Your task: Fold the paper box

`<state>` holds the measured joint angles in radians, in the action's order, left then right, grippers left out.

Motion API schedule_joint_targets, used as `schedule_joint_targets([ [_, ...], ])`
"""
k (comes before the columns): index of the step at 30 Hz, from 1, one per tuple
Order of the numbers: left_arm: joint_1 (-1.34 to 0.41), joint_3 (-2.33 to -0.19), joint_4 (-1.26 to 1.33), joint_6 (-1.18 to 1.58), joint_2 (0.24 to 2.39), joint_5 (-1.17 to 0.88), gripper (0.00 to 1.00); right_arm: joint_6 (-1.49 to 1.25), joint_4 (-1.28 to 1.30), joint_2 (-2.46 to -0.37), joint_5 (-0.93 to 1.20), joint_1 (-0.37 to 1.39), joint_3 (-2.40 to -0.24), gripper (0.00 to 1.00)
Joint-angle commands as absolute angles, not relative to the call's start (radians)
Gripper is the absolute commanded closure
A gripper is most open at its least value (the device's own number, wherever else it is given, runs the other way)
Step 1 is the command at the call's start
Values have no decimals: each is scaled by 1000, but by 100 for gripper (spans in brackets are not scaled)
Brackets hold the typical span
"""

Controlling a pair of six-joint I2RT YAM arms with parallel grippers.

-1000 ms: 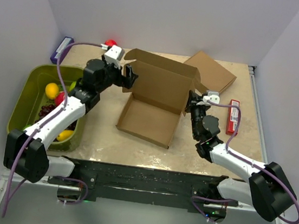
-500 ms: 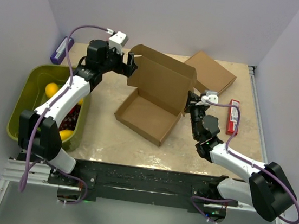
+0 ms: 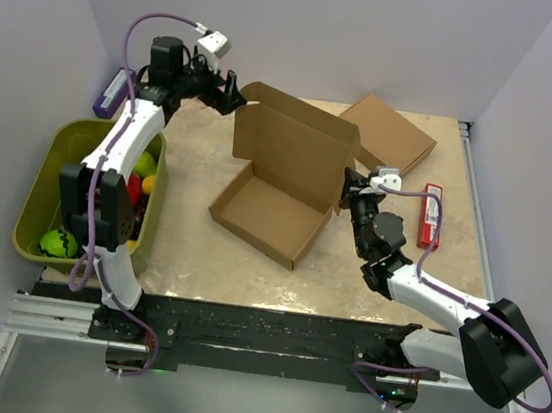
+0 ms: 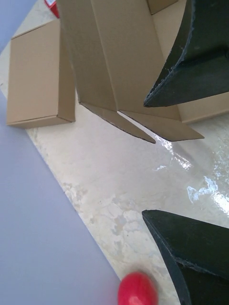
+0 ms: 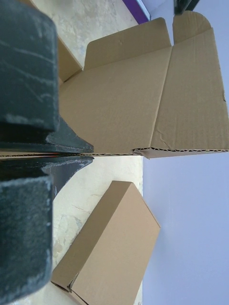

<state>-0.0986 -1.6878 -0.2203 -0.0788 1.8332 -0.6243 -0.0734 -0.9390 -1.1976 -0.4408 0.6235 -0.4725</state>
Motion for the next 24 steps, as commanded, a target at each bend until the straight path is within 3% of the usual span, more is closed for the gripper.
schedule_joint_targets([
  [1,-101,-1787,-322,-178,1908,-779,8,-60,-965,-1197,-419,626,-489,100],
  [7,-101,-1827,-328,-169,1957,-778,13,-60,-959,-1209,-417,626,-489,100],
  [14,-106,-1813,-311,-155,1965,-767,39,-66,-960,-1230,-416,626,-499,100],
  [19,-121,-1802,-313,-167,1971,-753,49,-64,-951,-1230,-422,626,-503,100],
  [24,-143,-1787,-339,-190,1967,-720,74,-60,-940,-1230,-436,627,-512,100],
])
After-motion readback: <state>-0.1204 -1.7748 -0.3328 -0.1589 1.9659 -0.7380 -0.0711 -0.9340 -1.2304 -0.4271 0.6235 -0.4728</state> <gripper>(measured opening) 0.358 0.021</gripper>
